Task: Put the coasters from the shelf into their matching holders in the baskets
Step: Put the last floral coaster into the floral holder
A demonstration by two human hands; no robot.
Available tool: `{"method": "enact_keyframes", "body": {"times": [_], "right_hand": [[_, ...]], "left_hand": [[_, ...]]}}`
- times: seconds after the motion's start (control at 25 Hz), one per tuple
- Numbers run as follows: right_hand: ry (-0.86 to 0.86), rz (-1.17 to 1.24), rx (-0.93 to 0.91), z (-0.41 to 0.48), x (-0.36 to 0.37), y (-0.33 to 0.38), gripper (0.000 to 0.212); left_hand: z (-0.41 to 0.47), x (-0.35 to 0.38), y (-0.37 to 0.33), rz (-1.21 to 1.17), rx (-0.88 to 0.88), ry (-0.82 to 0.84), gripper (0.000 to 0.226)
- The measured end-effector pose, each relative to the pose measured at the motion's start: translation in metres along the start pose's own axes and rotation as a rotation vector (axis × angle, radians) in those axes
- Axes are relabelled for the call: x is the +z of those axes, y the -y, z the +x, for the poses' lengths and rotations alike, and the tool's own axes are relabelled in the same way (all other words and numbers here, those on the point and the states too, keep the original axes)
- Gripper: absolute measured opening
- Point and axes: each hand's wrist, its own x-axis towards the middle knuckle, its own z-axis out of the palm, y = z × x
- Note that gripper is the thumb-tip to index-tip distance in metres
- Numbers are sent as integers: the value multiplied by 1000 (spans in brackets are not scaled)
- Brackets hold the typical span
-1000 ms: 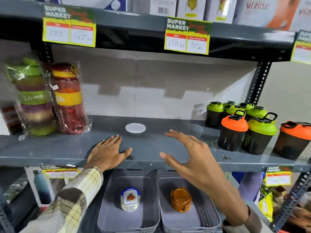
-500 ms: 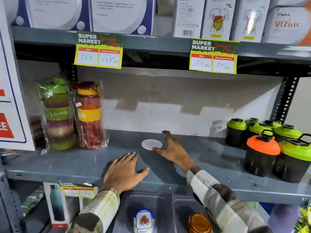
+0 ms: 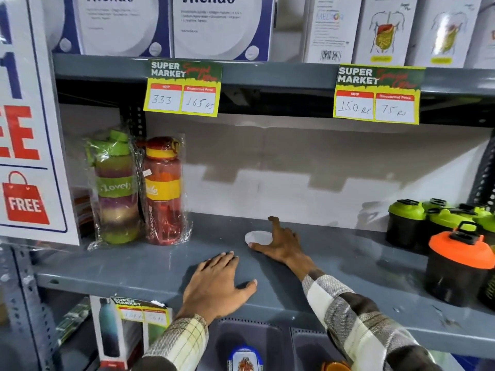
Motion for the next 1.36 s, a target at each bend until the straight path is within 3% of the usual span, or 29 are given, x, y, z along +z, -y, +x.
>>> {"method": "enact_keyframes", "body": {"times": [0.2,0.32,0.4,0.48,0.6,0.72,1.04,1.36], "right_hand": [[-28,104,-5,-20,-16,11,95],[-50,363,-66,-48,-35,23,75],[-38,654,-42,-72,-48,32,51],[19,1098,8,-95,-61,41,34],[209,1711,-1,-130,-87,46,50],[392,1982,-158,-165,-112,44,67],[227,1919,-200,-201,-140,55,70],[-62,1615,-68,-220,-119,48,37]], "left_hand": [[0,-1,0,8,-1,20,97],[0,-2,-1,8,-2,9,97],[0,-3,-2,15,4,-3,96],[0,-4,-2,24,12,-12,96],[-1,-4,-2,19,7,-5,95],[-1,-4,-2,36,5,27,92],[1,-7,-2,65,2,109,89],[-3,-7,-1,41,23,74,89]]}}
